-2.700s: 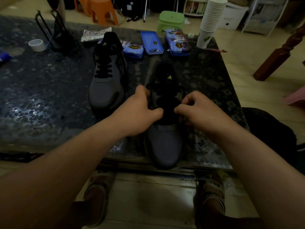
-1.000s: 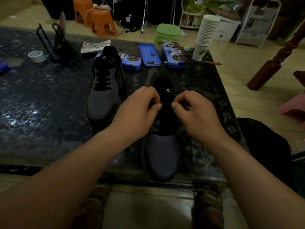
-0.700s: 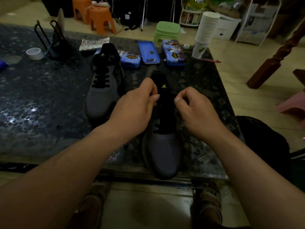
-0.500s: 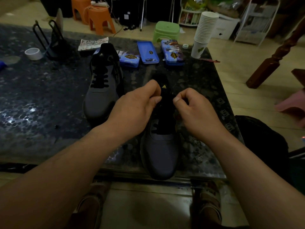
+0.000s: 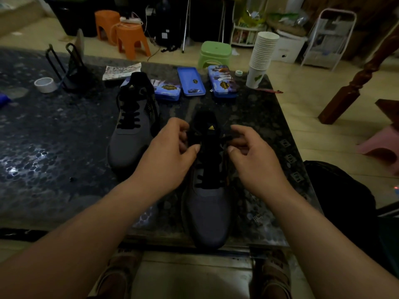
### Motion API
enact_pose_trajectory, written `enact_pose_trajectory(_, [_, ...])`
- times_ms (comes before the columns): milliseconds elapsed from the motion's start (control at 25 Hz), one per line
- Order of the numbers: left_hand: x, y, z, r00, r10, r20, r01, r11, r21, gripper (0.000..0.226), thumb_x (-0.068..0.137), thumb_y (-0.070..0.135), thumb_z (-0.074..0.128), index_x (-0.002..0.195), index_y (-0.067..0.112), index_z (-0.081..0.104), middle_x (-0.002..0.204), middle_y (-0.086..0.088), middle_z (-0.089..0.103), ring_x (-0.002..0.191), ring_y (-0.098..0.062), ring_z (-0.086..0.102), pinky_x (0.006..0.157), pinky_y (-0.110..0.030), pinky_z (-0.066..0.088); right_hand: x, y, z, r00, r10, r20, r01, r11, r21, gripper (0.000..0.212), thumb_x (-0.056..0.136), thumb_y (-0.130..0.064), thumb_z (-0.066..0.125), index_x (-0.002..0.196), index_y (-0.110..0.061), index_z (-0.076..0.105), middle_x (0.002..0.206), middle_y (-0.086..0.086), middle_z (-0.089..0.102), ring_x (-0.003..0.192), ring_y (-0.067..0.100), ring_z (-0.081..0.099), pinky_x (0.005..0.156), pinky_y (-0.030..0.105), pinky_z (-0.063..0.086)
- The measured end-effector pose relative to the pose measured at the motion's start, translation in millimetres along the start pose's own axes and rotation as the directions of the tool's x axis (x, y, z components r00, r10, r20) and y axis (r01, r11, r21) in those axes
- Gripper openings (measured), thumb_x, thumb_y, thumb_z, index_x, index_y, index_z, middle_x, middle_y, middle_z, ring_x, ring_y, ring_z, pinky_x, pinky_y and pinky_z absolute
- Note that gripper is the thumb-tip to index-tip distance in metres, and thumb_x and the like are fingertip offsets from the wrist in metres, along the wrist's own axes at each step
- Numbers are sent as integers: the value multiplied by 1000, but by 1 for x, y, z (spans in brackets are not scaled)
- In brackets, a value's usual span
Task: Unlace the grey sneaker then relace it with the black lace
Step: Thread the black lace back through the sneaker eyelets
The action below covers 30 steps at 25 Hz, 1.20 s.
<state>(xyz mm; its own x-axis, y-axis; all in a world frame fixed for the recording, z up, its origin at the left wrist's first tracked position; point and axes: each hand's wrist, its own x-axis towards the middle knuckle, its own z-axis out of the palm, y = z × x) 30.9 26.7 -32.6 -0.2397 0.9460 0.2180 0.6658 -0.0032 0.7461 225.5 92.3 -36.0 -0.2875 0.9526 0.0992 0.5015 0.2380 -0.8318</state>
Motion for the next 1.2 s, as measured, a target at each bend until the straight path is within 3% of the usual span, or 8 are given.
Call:
enact_pose_trajectory(240, [2, -1, -1, 996, 47, -81, -47, 999, 1, 13, 96, 25, 70, 97, 24, 57, 92, 7, 62, 84, -9, 61, 78, -42, 56, 5, -4, 3, 990, 4, -142, 2, 999, 42, 13, 92, -22, 75, 86, -25, 63, 79, -9, 67, 69, 0, 59, 62, 14, 45])
enact_pose_trajectory(400, [1, -4, -2, 997, 58, -48, -59, 998, -20, 16, 96, 26, 72, 110, 23, 66, 104, 10, 65, 97, -7, 64, 88, -37, 58, 2, 1, 5, 996, -5, -86, 14, 995, 103, 7, 91, -23, 78, 92, -28, 73, 87, -10, 72, 80, 0, 67, 72, 16, 51])
enact_pose_trajectory(560, [4, -1, 0, 987, 158, -42, -156, 987, 42, 6, 94, 22, 72, 96, 25, 67, 100, 9, 59, 92, -10, 61, 82, -41, 55, 3, 2, 8, 979, -153, -136, 141, 985, -95, 6, 90, -22, 77, 89, -27, 74, 93, -11, 66, 86, 1, 63, 79, 16, 50])
enact_pose_trajectory(640, [5, 1, 1, 988, 144, -48, -142, 989, 52, 7, 95, 21, 69, 94, 25, 64, 98, 9, 59, 89, -10, 60, 79, -42, 54, 3, -2, 9, 970, -210, -123, 188, 967, -170, 8, 91, -22, 75, 87, -27, 70, 92, -11, 61, 84, 1, 59, 73, 14, 45])
enact_pose_trajectory(800, [6, 2, -3, 998, 39, -44, -40, 999, -20, 6, 104, 25, 56, 99, 24, 54, 92, 6, 67, 80, -10, 63, 73, -48, 54, 2, -8, 4, 990, -69, -120, 59, 994, -90, 14, 97, -27, 65, 83, -25, 60, 71, -8, 59, 62, 4, 54, 54, 17, 37])
enact_pose_trajectory(960, [8, 3, -2, 991, 105, -85, -104, 994, 11, 9, 106, 21, 53, 98, 17, 52, 89, 4, 59, 79, -12, 54, 66, -38, 45, 1, -9, 1, 995, -38, -93, 34, 998, -46, 15, 101, -30, 60, 87, -25, 56, 70, -7, 58, 60, 4, 52, 53, 22, 39])
enact_pose_trajectory(1080, [10, -2, 1, 997, 44, -68, -46, 999, -23, 6, 103, 22, 59, 101, 20, 54, 95, 4, 59, 83, -8, 57, 70, -30, 48, -1, -6, 6, 999, -44, -22, 43, 999, -18, 8, 99, -33, 64, 94, -28, 59, 88, -9, 63, 75, -1, 58, 62, 15, 42])
enact_pose_trajectory(1200, [11, -8, 1, 998, 54, -38, -54, 998, -13, 8, 99, 20, 65, 103, 20, 59, 104, 4, 57, 92, -7, 59, 81, -27, 52, 1, 0, 10, 995, -92, -40, 87, 991, -101, 7, 96, -32, 68, 96, -30, 62, 99, -8, 61, 89, 1, 58, 72, 18, 43])
